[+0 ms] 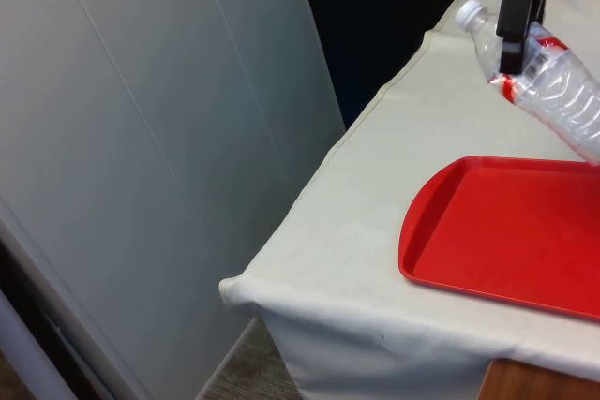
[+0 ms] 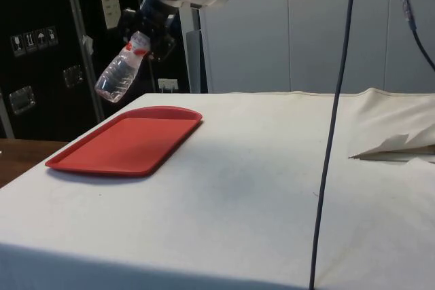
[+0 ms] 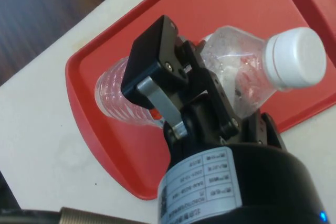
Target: Place the bottle upright on the tray.
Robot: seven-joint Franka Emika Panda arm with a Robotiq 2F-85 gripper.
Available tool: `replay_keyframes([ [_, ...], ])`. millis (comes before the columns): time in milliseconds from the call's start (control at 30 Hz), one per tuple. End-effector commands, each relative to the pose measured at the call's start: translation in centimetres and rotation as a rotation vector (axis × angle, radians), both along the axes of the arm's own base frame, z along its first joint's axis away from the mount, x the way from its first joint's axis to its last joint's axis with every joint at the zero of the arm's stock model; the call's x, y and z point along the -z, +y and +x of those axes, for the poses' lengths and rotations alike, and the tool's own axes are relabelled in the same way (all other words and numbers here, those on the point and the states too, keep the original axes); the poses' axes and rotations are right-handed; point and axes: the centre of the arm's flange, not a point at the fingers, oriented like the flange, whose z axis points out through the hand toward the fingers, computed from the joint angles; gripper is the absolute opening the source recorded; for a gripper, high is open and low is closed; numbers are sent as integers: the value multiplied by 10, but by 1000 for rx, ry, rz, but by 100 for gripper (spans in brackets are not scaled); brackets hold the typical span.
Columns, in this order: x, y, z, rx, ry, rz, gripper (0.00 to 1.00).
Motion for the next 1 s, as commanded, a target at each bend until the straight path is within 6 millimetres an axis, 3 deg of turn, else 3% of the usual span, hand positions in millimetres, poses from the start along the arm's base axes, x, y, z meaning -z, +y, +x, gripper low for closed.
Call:
replay_keyframes([
  [0,7,-7,-1,10,17,-21,0],
  [100,9,-9,1,-1,26,-34,0],
  [133,1,0,3,-16,6,-17,0],
  [167,9,-9,2,-4,29,-38,0],
  [467,11,-12,8,-33,50,-71,0],
  [500,5,-3,9,-53,32,-55,0],
  [533,11,-14,8,-34,53,-75,0],
  [800,13,-22,10,-35,70,-90,0],
  [833,7,-13,12,-58,51,-75,0],
  [867,13,-23,10,-35,71,-91,0],
  [967,15,-25,11,-33,76,-96,0],
])
